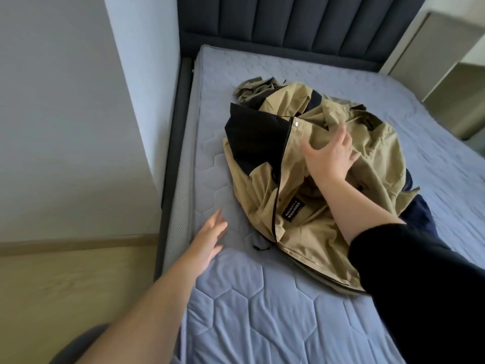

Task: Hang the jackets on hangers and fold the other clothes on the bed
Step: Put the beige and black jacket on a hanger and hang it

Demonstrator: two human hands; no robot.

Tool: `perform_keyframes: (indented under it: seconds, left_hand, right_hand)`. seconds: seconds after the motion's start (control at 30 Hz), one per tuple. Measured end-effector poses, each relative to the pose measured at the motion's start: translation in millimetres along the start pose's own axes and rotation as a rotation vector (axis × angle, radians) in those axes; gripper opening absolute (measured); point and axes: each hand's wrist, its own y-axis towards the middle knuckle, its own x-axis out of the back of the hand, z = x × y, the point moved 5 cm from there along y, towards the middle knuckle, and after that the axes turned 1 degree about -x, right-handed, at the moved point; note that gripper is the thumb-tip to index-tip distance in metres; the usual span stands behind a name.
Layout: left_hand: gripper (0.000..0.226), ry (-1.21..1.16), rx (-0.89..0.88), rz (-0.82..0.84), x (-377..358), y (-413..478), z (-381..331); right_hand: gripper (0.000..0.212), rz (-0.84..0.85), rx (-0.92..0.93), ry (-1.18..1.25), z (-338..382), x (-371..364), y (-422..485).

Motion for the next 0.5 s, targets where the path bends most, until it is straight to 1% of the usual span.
perform_keyframes:
  seconds: [0.07,0.1,0.17,0.2,0.23,0.3,0.33,0.37,0.4,0.5]
  left_hand:
    - [0.054,0.012,0.001,0.017,1,-4,-4]
    - [0.055,0.007,-0.001,0.021,2,-6,-6]
    - [0.054,-0.01,-0.004,0.028,4,-7,-9]
    - [0.054,-0.016,-0.008,0.029,4,-8,-11]
    - [0.053,-0.025,-0.01,0.031,4,-9,-12]
    - [0.05,-0.056,-0.013,0.026,3,-10,-13]
    - [0.049,-0.076,-0.015,0.018,2,-12,-15]
    - [0.049,-0.096,-0.02,0.009,1,-13,-16]
    - [0.048,-0.107,-0.023,0.001,0,-14,-18]
    - [0.051,-0.106,-0.043,-0.001,2,-14,-20]
  right_hand:
    - [0.1,0.103,-0.037,-0.08,-7,-10,-2]
    - [0.101,0.166,-0.054,-0.079,-10,-18,-7]
    - [0.103,0.295,-0.114,0.004,-18,-35,-19]
    - [0.1,0.343,-0.138,0.031,-22,-42,-26]
    - [0.091,0.377,-0.129,0.03,-25,-48,-34]
    - [0.053,0.417,-0.028,0.023,-25,-58,-53]
    - [0.038,0.447,0.035,0.029,-23,-62,-65]
    - [0.031,0.502,0.106,0.041,-20,-66,-81]
    - [0.03,0.59,0.188,0.038,-17,-71,-98]
    - [0.027,0.888,0.462,-0.116,-10,-80,-157]
